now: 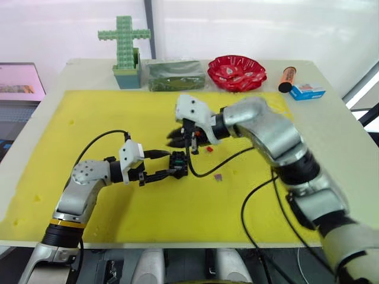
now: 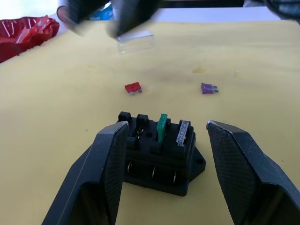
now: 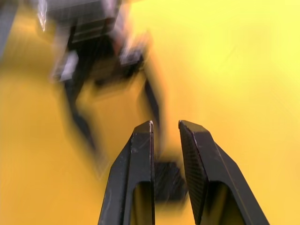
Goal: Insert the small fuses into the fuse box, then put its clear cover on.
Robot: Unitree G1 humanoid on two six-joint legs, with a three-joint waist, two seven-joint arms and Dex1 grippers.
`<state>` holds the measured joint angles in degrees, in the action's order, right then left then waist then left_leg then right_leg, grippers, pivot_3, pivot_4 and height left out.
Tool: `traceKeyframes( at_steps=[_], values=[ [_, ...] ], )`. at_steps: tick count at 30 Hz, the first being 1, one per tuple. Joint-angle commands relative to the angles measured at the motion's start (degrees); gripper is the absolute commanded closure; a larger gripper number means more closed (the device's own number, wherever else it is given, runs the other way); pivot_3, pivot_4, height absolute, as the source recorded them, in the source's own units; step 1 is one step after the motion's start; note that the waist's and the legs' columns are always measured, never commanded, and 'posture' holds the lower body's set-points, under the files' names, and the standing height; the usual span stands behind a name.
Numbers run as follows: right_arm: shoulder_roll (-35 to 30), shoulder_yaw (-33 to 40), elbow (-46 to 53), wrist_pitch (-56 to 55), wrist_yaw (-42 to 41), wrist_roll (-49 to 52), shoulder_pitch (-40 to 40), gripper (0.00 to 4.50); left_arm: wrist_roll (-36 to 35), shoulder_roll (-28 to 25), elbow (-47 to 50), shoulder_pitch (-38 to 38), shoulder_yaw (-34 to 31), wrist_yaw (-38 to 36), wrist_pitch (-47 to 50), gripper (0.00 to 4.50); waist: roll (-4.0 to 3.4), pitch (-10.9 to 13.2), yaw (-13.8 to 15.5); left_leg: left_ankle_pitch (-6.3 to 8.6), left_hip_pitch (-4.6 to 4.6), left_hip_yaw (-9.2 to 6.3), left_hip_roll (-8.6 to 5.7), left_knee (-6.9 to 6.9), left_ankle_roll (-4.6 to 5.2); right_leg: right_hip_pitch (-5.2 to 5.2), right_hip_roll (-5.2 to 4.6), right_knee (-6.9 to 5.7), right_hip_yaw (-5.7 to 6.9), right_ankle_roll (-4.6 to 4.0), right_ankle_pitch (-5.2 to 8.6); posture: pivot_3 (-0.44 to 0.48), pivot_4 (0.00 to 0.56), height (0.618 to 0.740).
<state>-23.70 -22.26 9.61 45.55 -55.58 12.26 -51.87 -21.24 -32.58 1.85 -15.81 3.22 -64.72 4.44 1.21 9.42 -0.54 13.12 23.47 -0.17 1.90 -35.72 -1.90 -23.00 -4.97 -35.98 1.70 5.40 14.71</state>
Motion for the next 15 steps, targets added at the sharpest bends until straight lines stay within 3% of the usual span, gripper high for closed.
traceKeyframes(
  at_steps=[1, 3, 5, 11, 15],
  values=[
    [-3.8, 1.3, 2.0, -3.4, -5.1, 2.2, 1.6, 3.56, -0.6, -0.6, 1.1, -0.3, -0.9, -0.5, -0.7, 1.70, -0.01, 0.0, 0.1, 0.00, 0.00, 0.00, -0.01, -0.04, 0.00, 0.01, -0.01, 0.00, 0.00, 0.00, 0.00, 0.000, 0.150, 0.740],
    [-4.8, 1.4, 1.5, -6.2, -6.2, 2.2, 2.9, 3.56, -0.7, -0.6, 1.0, -0.4, -0.9, -0.6, -0.6, 1.70, -0.01, 0.0, -0.1, 0.00, 0.01, -0.01, -0.01, -0.15, 0.00, 0.07, -0.01, 0.00, 0.00, 0.00, 0.00, 0.000, 0.150, 0.740],
    [-4.9, 0.5, 0.0, -7.9, -4.9, 0.4, 4.0, 3.95, -0.8, -0.7, 0.7, -0.6, -1.0, -0.9, -0.6, 1.70, -0.01, 0.0, -0.2, 0.00, -0.02, -0.03, 0.01, -0.14, 0.01, 0.08, 0.01, -0.01, 0.00, 0.00, 0.00, 0.000, 0.150, 0.740],
    [-4.1, 0.5, 0.1, -8.4, -3.8, 0.3, 6.7, 3.95, -0.6, -0.7, -0.2, -1.6, -1.1, -1.0, -1.0, 1.70, -0.01, 0.0, -0.2, 0.00, -0.04, -0.03, 0.05, -0.10, 0.01, 0.06, 0.07, -0.01, -0.01, -0.01, 0.01, 0.000, 0.150, 0.740],
    [-3.9, 0.2, -0.5, -8.9, -3.4, -0.1, 8.2, 4.47, -0.4, -0.3, -0.9, -2.3, -0.9, -0.8, -1.2, 1.70, -0.01, 0.0, 0.0, 0.00, -0.04, -0.04, 0.05, -0.17, 0.01, 0.13, 0.06, 0.00, 0.00, -0.01, 0.01, 0.000, 0.150, 0.740]
  ],
)
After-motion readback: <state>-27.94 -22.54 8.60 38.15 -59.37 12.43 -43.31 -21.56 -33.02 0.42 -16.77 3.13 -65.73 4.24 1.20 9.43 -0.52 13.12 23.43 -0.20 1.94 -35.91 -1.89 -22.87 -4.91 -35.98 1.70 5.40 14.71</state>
